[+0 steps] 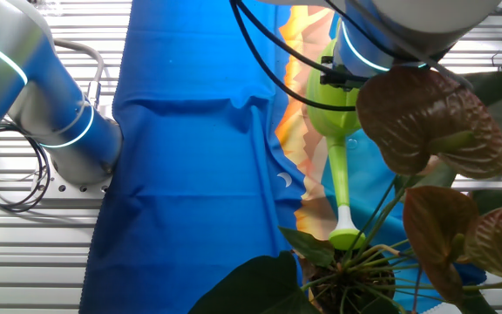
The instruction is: Water the plant
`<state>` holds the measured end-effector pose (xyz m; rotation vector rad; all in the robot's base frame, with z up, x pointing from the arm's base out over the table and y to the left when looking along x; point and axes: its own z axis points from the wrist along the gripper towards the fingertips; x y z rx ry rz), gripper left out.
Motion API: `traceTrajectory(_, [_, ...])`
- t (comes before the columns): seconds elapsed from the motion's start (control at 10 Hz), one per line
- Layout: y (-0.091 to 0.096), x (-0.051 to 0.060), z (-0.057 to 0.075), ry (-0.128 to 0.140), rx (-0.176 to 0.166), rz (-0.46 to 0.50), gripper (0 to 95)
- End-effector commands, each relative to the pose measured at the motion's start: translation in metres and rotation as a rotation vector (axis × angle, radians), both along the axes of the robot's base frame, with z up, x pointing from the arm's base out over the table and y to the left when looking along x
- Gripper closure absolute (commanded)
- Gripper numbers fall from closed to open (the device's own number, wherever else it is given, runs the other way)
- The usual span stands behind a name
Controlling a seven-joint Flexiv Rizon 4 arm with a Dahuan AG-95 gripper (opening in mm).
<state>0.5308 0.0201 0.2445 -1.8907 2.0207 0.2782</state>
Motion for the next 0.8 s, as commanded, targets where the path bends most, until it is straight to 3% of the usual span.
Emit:
traceTrajectory(0.1, [0.0011,0.0007,0.0013,-0.002,-0.001,0.008,95.0])
traceTrajectory(0.8, [-0.0006,0.0003,0.0039,-0.008,0.018,0.018,95.0])
